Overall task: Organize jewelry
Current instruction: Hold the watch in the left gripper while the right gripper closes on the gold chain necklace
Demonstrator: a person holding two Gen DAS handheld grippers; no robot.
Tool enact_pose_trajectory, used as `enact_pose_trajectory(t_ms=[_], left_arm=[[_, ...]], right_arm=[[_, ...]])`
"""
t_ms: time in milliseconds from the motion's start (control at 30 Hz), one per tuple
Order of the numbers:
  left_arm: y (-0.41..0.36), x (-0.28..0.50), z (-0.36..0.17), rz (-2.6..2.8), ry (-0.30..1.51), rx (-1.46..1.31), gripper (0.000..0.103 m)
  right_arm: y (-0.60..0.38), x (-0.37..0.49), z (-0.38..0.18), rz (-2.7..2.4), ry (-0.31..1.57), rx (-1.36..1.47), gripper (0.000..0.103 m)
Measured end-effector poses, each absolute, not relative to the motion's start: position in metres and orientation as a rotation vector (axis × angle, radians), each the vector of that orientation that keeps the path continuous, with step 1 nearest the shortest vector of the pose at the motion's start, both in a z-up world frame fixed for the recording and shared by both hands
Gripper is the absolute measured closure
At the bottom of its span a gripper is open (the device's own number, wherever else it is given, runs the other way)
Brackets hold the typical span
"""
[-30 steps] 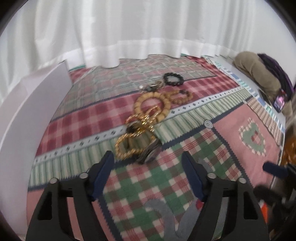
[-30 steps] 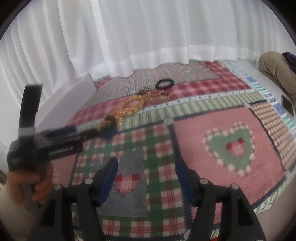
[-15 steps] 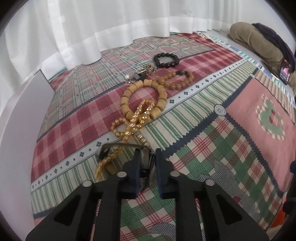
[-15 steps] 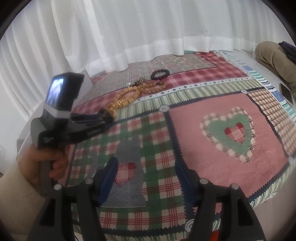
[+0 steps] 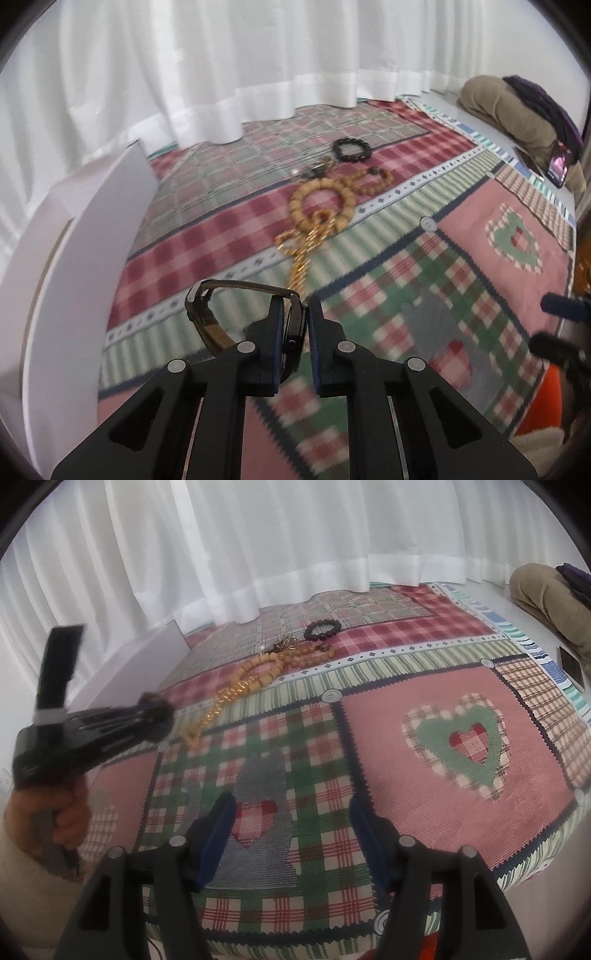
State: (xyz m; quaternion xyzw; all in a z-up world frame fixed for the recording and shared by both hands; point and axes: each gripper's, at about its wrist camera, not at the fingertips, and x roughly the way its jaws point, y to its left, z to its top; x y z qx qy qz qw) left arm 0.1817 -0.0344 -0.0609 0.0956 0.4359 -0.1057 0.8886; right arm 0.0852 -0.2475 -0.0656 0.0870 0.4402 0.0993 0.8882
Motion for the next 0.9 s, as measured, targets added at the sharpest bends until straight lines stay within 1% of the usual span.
enact_pose_trajectory(t_ms=[233,400,533,633,800,867,900], left_arm=[[0.019,0.143,-0.065,-0.149,0.938,0.16,0.092],[0.035,0.127,-0.078,-0.107,0.963,0.184,0.092],[0.031,0.125,-0.092,-0.111,0.979,0.197,0.092],[0.026,0.127,-0.102,-0.104,0.979,0.208,0.092],[0.028,0.129,-0.108,-0.091,0.989,0.182,0.092],[0.029,0.128,-0.107,-0.09,0.988,0.168,0.092],[0.031,0.128,-0.107,-0.09,0.989,0.156,0.092]], right_arm=[[-0.241,0.085,-0.068,0.215,0.927,0.17,0.038],[-0.226,0.103,-0.067,0.291,0.967,0.181,0.038],[-0.209,0.141,-0.074,0.386,1.048,0.268,0.038],[-0.187,0.181,-0.084,0.416,1.08,0.263,0.038],[-0.144,0.251,-0.117,0.408,1.166,0.221,0.038],[-0.125,0.271,-0.127,0.354,1.185,0.161,0.042],[-0.12,0.275,-0.125,0.33,1.16,0.134,0.043]])
